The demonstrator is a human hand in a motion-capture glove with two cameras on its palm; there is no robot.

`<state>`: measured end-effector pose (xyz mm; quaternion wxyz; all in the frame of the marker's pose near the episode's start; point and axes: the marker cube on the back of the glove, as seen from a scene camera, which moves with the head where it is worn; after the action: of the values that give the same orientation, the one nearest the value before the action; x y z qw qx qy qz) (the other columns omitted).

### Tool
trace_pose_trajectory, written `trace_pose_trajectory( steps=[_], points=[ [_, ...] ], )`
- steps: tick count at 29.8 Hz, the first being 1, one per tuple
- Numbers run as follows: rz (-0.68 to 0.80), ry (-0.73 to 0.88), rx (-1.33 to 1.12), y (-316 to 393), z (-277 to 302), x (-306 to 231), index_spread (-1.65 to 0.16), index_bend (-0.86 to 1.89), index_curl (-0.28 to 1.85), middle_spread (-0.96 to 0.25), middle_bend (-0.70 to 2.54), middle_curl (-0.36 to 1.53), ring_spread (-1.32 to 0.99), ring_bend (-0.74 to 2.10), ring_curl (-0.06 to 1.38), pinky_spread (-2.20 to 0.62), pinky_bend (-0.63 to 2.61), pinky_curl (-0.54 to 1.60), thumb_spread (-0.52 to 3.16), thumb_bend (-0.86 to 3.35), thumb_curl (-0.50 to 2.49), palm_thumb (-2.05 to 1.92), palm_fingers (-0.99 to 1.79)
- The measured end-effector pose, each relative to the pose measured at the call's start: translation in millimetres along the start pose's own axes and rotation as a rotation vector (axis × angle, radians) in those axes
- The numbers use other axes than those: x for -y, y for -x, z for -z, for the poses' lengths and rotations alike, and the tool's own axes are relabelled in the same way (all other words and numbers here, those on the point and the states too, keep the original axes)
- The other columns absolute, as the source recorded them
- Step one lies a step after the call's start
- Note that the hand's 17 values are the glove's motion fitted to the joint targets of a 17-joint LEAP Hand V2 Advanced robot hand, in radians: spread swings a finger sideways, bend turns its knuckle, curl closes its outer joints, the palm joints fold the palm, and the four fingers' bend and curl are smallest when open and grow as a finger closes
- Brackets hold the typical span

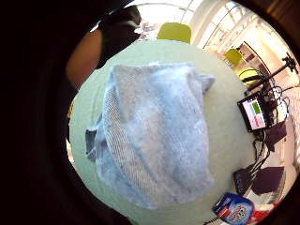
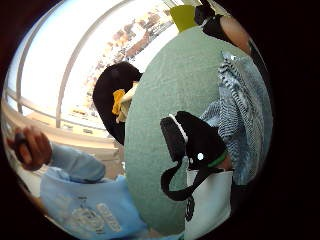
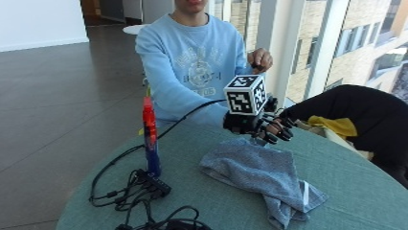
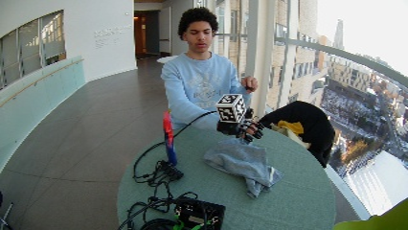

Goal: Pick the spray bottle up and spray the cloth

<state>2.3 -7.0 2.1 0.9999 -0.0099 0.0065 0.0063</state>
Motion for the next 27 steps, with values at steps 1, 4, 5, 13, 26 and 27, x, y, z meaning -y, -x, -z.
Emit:
trace_pose_trajectory(
  steps=[1,4,5,13,26,27],
  points=[
    [-0.003,0.005,-0.005,-0.6,-0.7,1.8,-0.19,0.29,0.09,-0.04,0.39,0.1,-0.03,0.26,0.06,0.11,0.21,0.04,0.41,0.28,0.08,0.43,0.65],
    [-0.023,0.034,-0.027,-4.8,-5.3,11.8,-0.26,0.29,0.16,-0.06,0.4,0.15,-0.03,0.26,0.12,0.15,0.19,0.1,0.6,0.29,0.1,0.47,0.6],
    [-0.03,0.043,-0.032,-6.4,-7.2,14.9,-0.28,0.28,0.18,-0.06,0.4,0.16,-0.04,0.26,0.13,0.16,0.19,0.12,0.66,0.28,0.11,0.47,0.59],
    [-0.066,0.087,-0.044,-15.9,-16.2,20.3,-0.36,0.24,0.25,-0.07,0.38,0.23,-0.04,0.25,0.17,0.2,0.17,0.16,0.93,0.23,0.14,0.48,0.56],
    [-0.08,0.08,-0.046,-17.7,-10.9,17.8,-0.38,0.22,0.31,-0.07,0.35,0.29,-0.03,0.23,0.21,0.23,0.15,0.18,1.1,0.16,0.18,0.52,0.57],
    [-0.08,0.08,-0.045,-18.1,-10.8,17.5,-0.38,0.22,0.32,-0.07,0.35,0.29,-0.03,0.23,0.22,0.23,0.15,0.19,1.1,0.16,0.18,0.53,0.57]
  ],
)
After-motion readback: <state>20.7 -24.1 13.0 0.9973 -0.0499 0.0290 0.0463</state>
